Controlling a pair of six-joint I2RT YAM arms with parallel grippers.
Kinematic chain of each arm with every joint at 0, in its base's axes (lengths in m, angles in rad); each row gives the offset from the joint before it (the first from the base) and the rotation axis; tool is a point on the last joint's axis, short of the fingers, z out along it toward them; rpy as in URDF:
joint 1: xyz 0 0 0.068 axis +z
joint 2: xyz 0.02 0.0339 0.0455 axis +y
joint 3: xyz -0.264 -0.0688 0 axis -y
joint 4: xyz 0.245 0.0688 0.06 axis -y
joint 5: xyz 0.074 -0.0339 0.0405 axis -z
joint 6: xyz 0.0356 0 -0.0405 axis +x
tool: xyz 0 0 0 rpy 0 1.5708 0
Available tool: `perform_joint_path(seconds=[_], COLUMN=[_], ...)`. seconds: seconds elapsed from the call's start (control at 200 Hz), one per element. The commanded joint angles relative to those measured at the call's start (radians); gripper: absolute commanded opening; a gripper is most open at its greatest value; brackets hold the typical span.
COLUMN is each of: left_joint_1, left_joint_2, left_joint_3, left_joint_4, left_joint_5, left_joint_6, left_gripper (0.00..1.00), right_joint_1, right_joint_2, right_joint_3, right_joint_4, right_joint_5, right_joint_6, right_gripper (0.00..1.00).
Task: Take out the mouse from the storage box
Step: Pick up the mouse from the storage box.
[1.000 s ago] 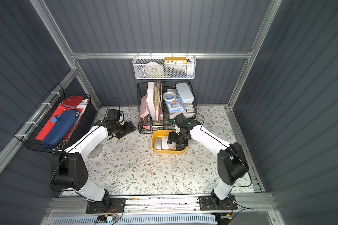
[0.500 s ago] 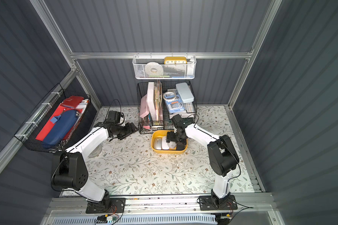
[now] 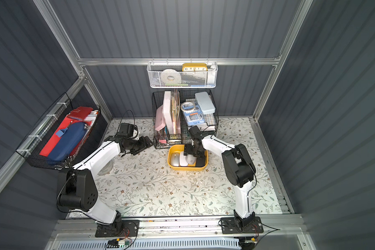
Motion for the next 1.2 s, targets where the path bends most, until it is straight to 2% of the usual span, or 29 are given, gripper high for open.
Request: perform_joint_path(seconds=[0.0, 0.145, 0.275, 0.51, 0.796, 0.956, 1.196], left_joint_1=[-0.005, -0.005, -0.005, -0.005, -0.007, -0.007, -0.009], left_joint_2=[-0.022, -0.027, -0.02, -0.02, -0.027, -0.026, -0.026], left_joint_3=[0.014, 0.009, 0.015, 0.031, 0.027, 0.022, 0.012], left_joint_4=[-0.009, -0.004, -0.004, -0.005, -0.002, 0.002, 0.015], left_joint_5=[0.011, 0.015, 0.021, 0.024, 0.028, 0.028, 0.032], left_joint_6=[0.028, 0.024, 0.019, 0.009, -0.002, -0.004, -0.009], left_gripper=[0.8, 0.8, 0.8, 0.8, 0.8, 0.8, 0.8], right_joint_1=[-0.001, 0.009, 0.012, 0.043, 0.118, 0.122, 0.121], right_joint_2=[0.025, 0.016, 0.014, -0.047, -0.058, -0.089, -0.165], right_joint_3=[0.015, -0.014, -0.039, -0.047, 0.041, 0.044, 0.024], right_joint_4=[-0.03, -0.027, -0.017, 0.02, -0.066, -0.111, -0.167], right_joint_5=[-0.026, -0.031, -0.023, -0.01, 0.136, 0.234, 0.315], right_joint_6=[-0.009, -0.002, 0.0, 0.011, -0.042, -0.07, -0.083], right_gripper=[0.82, 0.8, 0.71, 0.45, 0.44, 0.44, 0.46])
